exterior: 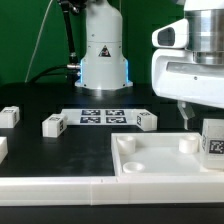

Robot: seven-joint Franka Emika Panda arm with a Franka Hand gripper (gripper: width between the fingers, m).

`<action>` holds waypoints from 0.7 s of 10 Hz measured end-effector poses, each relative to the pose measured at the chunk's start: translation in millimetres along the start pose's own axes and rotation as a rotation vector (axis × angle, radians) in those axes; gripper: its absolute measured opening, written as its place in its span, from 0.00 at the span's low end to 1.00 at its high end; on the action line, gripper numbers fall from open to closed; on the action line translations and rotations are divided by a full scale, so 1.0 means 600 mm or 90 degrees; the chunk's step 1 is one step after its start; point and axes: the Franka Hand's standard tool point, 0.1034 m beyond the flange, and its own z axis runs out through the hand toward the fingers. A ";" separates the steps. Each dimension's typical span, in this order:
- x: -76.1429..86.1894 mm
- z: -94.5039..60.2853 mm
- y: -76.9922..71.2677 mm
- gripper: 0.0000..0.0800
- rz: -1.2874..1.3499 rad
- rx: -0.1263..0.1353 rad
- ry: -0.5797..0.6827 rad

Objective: Assemble one leg

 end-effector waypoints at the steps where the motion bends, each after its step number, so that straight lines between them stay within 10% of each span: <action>1: 0.001 0.000 0.001 0.81 -0.073 -0.004 0.003; 7: 0.008 0.000 0.005 0.81 -0.370 -0.010 0.007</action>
Offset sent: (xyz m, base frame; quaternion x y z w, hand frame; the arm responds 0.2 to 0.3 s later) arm 0.0024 0.0023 -0.0010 0.0239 -0.0290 -0.2420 0.9696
